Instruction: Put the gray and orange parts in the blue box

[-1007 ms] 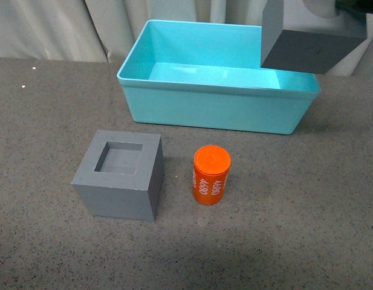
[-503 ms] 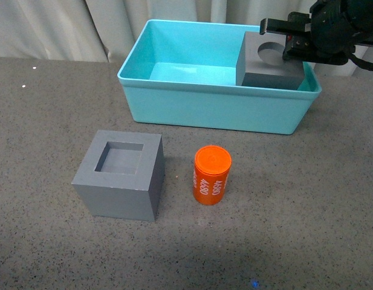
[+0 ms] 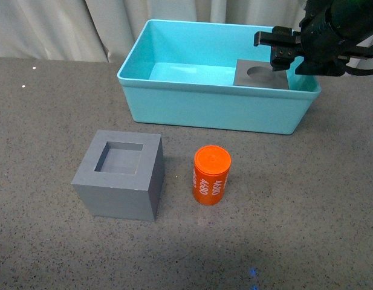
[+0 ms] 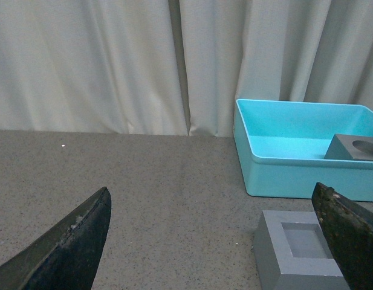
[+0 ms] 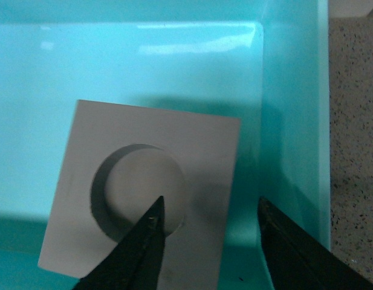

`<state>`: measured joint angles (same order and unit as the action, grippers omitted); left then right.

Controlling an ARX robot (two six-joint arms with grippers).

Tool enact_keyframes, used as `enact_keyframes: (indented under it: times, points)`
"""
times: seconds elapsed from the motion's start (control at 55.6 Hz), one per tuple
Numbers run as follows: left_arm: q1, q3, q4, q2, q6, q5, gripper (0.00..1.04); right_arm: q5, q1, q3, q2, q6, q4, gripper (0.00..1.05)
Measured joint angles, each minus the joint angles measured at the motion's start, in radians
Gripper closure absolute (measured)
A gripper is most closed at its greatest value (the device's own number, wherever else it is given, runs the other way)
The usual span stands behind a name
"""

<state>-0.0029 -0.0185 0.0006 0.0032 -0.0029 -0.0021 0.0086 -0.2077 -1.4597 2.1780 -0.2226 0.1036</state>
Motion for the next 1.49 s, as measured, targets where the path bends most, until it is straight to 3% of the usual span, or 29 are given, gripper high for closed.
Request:
enact_keyframes:
  times: [0.234,0.306,0.539,0.611,0.881,1.007,1.061,1.241,1.366,1.492]
  points:
    - [0.000,0.000,0.000,0.000,0.000,0.000,0.07,0.019,-0.002,0.171,-0.156,-0.002,-0.161,0.21]
    - [0.000,0.000,0.000,0.000,0.000,0.000,0.07,0.080,-0.005,0.301,-0.289,0.017,-0.272,0.08]
    - [0.000,0.000,0.000,0.000,0.000,0.000,0.07,0.118,-0.031,0.758,-0.686,0.164,-0.507,0.10]
    - [0.000,0.000,0.000,0.000,0.000,0.000,0.07,0.087,-0.049,0.837,-0.769,0.169,-0.485,0.10]
    - [0.000,0.000,0.000,0.000,0.000,0.000,0.07,0.163,-0.071,0.961,-0.890,0.169,-0.424,0.10]
    - [-0.066,-0.069,-0.172,0.149,-0.111,-0.248,0.07,0.163,-0.071,0.961,-0.892,0.169,-0.424,0.10]
    - [-0.071,-0.076,-0.165,0.216,-0.148,-0.267,0.07,0.166,-0.070,0.961,-0.894,0.169,-0.424,0.10]
    - [-0.137,-0.131,0.023,0.484,-0.202,-0.281,0.07,0.163,-0.071,0.961,-0.895,0.169,-0.424,0.10]
    - [-0.186,-0.227,0.233,0.830,-0.250,-0.209,0.07,0.166,-0.070,0.961,-0.895,0.169,-0.424,0.10]
    - [-0.242,-0.317,0.294,1.136,-0.266,-0.155,0.07,0.165,-0.070,0.961,-0.895,0.169,-0.424,0.10]
